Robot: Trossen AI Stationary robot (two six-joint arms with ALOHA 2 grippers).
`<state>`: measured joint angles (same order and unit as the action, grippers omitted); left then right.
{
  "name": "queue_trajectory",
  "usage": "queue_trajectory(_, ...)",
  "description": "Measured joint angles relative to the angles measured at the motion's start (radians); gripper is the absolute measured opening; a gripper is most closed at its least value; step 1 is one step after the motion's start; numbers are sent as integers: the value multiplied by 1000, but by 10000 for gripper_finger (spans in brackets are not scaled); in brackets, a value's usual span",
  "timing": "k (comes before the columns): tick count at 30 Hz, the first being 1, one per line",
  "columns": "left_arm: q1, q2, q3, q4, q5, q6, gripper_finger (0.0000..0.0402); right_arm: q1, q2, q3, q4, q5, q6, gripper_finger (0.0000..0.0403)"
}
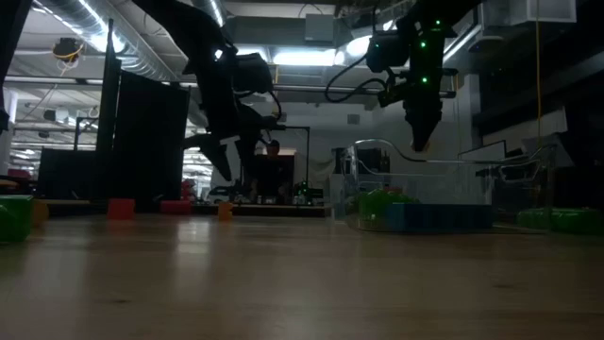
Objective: Sort blocks by size
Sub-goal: Put the bottom small yellow 4 stud game piece into the right transparent bin, then put the small yellow 4 stud game piece into the right transparent bin
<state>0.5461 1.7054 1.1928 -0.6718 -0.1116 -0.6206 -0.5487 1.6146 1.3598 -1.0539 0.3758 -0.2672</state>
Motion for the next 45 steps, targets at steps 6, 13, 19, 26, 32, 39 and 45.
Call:
queue_trajectory(6, -2, 0, -40, 1, -2, -86, 210, -37, 0, 0, 6, -83, 0, 157)
queue_trajectory(13, -2, 0, -93, 48, -31, -139, 210, -35, 0, 0, 8, -82, 0, 206)
queue_trajectory(19, -2, 0, -149, 116, -36, -175, 210, -35, 0, 0, 19, -81, 0, 249)
queue_trajectory(26, -2, 0, -190, 229, -71, -193, 210, -34, 0, 0, 32, -81, 0, 265)
queue_trajectory(32, 1, 28, -207, 271, -103, -210, 210, -34, 0, 0, 28, -82, 6, 258)
queue_trajectory(39, 1, 77, -207, 280, -106, -157, 208, -34, 0, 0, -17, -82, 37, 253)
queue_trajectory(45, 1, 84, -207, 345, -113, -80, 152, -34, -2, 0, -108, -81, 24, 253)
